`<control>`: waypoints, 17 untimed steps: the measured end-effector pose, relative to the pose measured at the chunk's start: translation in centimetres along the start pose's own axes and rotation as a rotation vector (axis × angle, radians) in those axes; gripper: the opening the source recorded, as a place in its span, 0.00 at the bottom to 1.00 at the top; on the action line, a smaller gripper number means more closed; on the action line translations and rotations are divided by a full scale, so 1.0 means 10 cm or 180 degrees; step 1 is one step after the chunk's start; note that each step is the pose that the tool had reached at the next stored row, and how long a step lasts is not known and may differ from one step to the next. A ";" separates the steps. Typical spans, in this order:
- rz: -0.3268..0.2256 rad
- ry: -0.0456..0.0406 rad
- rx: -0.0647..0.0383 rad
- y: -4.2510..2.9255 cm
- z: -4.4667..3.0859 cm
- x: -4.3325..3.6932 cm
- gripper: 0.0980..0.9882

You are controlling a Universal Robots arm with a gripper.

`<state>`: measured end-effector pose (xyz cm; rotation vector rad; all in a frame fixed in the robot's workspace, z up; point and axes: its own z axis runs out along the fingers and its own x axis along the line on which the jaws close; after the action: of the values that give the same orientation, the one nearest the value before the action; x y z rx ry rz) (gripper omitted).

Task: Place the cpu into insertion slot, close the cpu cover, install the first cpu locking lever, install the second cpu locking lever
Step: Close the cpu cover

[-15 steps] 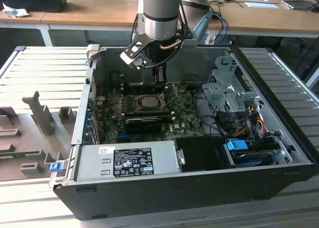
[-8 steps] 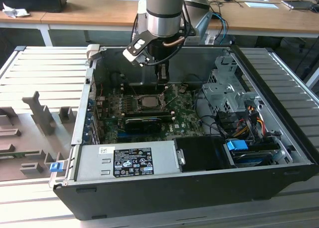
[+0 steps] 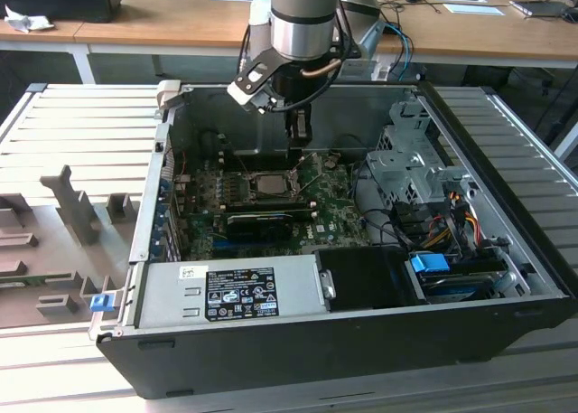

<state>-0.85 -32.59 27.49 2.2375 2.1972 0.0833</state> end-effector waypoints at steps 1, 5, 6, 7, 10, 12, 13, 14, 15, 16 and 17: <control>-0.0001 0.0001 0.0000 0.014 -0.004 0.001 0.01; -0.0002 0.0000 0.0000 0.109 -0.001 0.006 0.01; -0.0003 0.0000 0.0000 0.115 -0.001 0.008 0.01; -0.0004 0.0000 0.0000 0.122 0.000 0.009 0.01; -0.0010 0.0001 0.0000 0.141 0.001 0.012 0.01; -0.0014 0.0001 0.0000 0.154 0.001 0.013 0.01; -0.0015 0.0001 0.0000 0.163 0.001 0.014 0.01; -0.0017 0.0001 0.0001 0.171 0.002 0.014 0.01; -0.0018 0.0001 0.0001 0.178 0.002 0.015 0.01; -0.0019 0.0001 0.0001 0.182 0.002 0.016 0.01; -0.0019 0.0001 0.0001 0.186 0.002 0.016 0.01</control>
<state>1.01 -32.46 27.55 2.2310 2.2041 0.0833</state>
